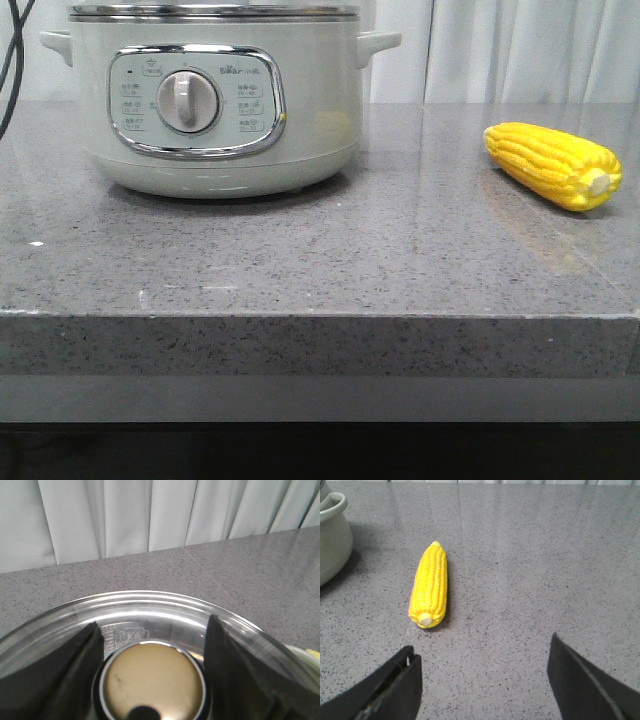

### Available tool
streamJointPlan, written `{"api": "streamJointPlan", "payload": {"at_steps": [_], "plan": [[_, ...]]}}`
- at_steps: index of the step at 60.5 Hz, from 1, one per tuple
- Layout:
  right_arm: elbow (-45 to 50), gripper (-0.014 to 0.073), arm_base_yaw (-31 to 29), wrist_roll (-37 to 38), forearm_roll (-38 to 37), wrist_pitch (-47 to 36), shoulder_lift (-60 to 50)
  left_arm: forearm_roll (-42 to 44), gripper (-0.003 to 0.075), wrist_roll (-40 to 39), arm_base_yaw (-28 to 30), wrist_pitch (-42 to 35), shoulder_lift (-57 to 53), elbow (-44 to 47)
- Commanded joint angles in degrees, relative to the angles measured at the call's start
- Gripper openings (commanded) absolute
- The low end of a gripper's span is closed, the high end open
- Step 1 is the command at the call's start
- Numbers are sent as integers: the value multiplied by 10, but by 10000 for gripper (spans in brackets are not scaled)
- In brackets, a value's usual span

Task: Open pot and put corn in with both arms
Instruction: 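Grasp the silver knob of the glass lid with the left gripper, then lift the glass lid off the pot with the left gripper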

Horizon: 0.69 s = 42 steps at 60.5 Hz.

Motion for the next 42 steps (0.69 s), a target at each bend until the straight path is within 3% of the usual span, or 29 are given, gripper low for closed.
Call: {"api": "streamJointPlan", "payload": {"at_steps": [1, 19, 42], "plan": [[-20, 542, -4, -6, -4, -42, 8, -3, 323, -1, 1, -35, -23, -19], [-20, 542, -4, -6, -4, -42, 8, -3, 165, -1, 1, -37, -23, -19], [-20, 542, -4, -6, -4, -42, 8, -3, 134, -1, 1, -58, -30, -49]]}}
